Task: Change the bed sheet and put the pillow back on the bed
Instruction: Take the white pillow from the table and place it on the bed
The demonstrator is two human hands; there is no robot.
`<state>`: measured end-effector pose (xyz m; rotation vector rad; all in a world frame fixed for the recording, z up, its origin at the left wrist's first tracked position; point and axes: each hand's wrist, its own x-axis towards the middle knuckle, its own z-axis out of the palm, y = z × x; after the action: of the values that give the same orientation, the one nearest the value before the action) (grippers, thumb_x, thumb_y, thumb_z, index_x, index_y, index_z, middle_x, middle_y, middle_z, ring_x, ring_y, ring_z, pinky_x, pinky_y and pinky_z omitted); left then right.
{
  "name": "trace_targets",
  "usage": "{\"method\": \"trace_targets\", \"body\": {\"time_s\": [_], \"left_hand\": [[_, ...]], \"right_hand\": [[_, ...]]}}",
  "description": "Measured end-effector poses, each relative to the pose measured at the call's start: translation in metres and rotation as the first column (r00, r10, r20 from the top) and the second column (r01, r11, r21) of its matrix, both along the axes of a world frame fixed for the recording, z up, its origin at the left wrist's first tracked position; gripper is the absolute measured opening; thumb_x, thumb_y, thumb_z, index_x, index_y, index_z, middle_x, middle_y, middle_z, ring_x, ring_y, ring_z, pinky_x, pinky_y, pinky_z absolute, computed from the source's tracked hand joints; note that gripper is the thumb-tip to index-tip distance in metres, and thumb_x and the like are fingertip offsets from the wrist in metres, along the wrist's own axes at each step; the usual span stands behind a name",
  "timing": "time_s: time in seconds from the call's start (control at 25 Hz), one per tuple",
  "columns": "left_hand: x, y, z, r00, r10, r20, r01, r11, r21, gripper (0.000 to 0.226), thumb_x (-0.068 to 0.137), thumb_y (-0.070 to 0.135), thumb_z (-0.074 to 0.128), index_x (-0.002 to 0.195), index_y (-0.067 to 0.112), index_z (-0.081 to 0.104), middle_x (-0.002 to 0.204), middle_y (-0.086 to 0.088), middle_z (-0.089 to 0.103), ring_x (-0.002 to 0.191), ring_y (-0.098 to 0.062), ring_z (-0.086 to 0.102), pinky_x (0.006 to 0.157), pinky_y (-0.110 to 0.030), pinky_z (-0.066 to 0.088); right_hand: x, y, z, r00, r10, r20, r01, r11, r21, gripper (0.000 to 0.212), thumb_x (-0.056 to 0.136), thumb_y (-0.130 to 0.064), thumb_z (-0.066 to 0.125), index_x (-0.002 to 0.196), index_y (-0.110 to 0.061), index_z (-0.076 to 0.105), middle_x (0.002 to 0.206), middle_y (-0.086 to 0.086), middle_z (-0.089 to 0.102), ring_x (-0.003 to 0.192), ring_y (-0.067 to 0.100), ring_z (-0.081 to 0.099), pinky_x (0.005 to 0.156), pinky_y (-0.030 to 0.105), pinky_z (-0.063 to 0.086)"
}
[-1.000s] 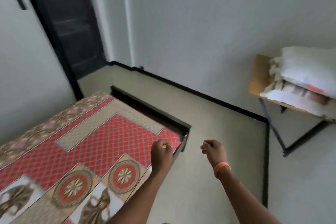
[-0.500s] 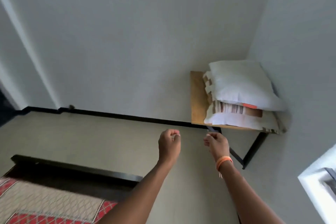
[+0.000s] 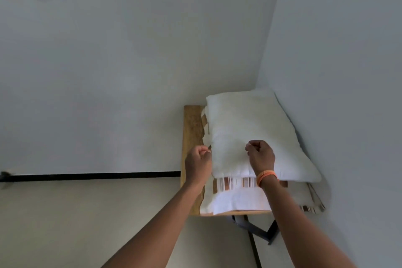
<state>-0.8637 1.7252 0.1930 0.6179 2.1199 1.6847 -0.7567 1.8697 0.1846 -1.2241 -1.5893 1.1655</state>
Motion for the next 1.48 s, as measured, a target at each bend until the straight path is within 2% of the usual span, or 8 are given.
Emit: {"method": "trace_targets", "body": {"time_s": [0.28, 0.44, 0.56, 0.68, 0.88, 1.04, 1.24, 1.48], "left_hand": [[-0.076, 0.154, -0.030, 0.969, -0.197, 0.150, 0.221, 0.961, -0.164, 0.098, 0.074, 0.071, 0.059, 0.148, 0.011, 0.033, 0.148, -0.009, 0.043, 0.134, -0.030, 0.045, 0.106, -0.042, 0.043], [-0.106, 0.221, -0.037, 0.968, -0.198, 0.153, 0.243, 0.886, -0.395, 0.099, 0.082, 0.064, 0.062, 0.152, 0.008, 0.019, 0.151, -0.019, 0.032, 0.135, -0.039, 0.039, 0.104, -0.050, 0.044], [-0.121, 0.246, -0.044, 0.970, -0.132, 0.206, 0.205, 0.898, -0.389, 0.112, 0.077, 0.064, 0.068, 0.154, 0.009, 0.009, 0.154, -0.018, 0.028, 0.139, -0.038, 0.035, 0.107, -0.049, 0.041], [-0.127, 0.257, -0.053, 0.947, -0.047, 0.318, 0.142, 0.949, -0.282, 0.128, 0.057, 0.068, 0.079, 0.151, 0.005, 0.019, 0.150, -0.014, 0.038, 0.133, -0.032, 0.045, 0.104, -0.045, 0.046], [-0.130, 0.246, -0.036, 0.871, 0.048, 0.489, 0.011, 0.993, -0.117, 0.088, 0.053, 0.027, 0.097, 0.125, 0.001, 0.052, 0.124, -0.009, 0.061, 0.109, -0.029, 0.062, 0.092, -0.045, 0.055], [-0.121, 0.204, -0.006, 0.923, 0.195, 0.331, -0.195, 0.980, -0.032, 0.065, 0.051, 0.012, 0.095, 0.108, 0.002, 0.066, 0.105, -0.012, 0.070, 0.093, -0.026, 0.069, 0.080, -0.034, 0.057], [-0.094, 0.084, 0.016, 0.850, 0.504, 0.152, -0.500, 0.863, -0.070, 0.063, 0.055, 0.021, 0.090, 0.109, 0.010, 0.060, 0.105, -0.004, 0.066, 0.094, -0.025, 0.064, 0.084, -0.040, 0.057], [-0.025, -0.124, 0.019, 0.571, 0.821, 0.026, -0.817, 0.571, -0.081, 0.063, 0.054, 0.026, 0.086, 0.108, 0.014, 0.057, 0.102, 0.001, 0.063, 0.094, -0.024, 0.062, 0.082, -0.040, 0.057]], "right_hand": [[-0.029, 0.148, 0.004, 0.915, -0.264, 0.304, 0.203, 0.955, 0.217, 0.027, 0.087, -0.023, 0.063, 0.111, -0.012, 0.063, 0.106, 0.007, 0.064, 0.104, 0.030, 0.059, 0.095, 0.041, 0.046], [-0.027, 0.213, -0.001, 0.774, -0.248, 0.583, 0.198, 0.969, 0.150, 0.055, 0.090, -0.040, 0.062, 0.135, -0.010, 0.050, 0.136, 0.019, 0.044, 0.125, 0.041, 0.044, 0.106, 0.045, 0.036], [-0.020, 0.249, -0.005, 0.740, -0.207, 0.640, 0.216, 0.974, 0.066, 0.074, 0.089, -0.056, 0.057, 0.143, -0.008, 0.039, 0.141, 0.022, 0.038, 0.130, 0.042, 0.041, 0.110, 0.047, 0.034], [-0.017, 0.274, -0.012, 0.830, -0.102, 0.548, 0.172, 0.982, -0.079, 0.087, 0.082, -0.063, 0.061, 0.145, -0.010, 0.035, 0.143, 0.018, 0.045, 0.130, 0.037, 0.046, 0.109, 0.045, 0.037], [-0.023, 0.277, -0.008, 0.933, -0.139, 0.333, 0.162, 0.986, -0.042, 0.084, 0.075, -0.054, 0.075, 0.139, -0.011, 0.044, 0.134, 0.014, 0.057, 0.121, 0.033, 0.055, 0.103, 0.043, 0.044], [-0.042, 0.257, 0.008, 0.988, -0.024, 0.152, 0.025, 1.000, -0.006, 0.064, 0.079, -0.037, 0.077, 0.130, -0.007, 0.055, 0.126, 0.012, 0.063, 0.114, 0.030, 0.059, 0.093, 0.031, 0.045], [-0.083, 0.182, 0.003, 0.966, 0.253, -0.052, -0.257, 0.958, -0.128, 0.048, 0.076, -0.030, 0.081, 0.115, -0.009, 0.064, 0.108, 0.004, 0.067, 0.090, 0.021, 0.061, 0.077, 0.027, 0.046], [-0.124, 0.000, -0.018, 0.761, 0.634, -0.139, -0.643, 0.709, -0.288, 0.069, 0.067, -0.031, 0.087, 0.125, -0.006, 0.058, 0.118, 0.004, 0.065, 0.099, 0.022, 0.065, 0.085, 0.031, 0.053]]}}
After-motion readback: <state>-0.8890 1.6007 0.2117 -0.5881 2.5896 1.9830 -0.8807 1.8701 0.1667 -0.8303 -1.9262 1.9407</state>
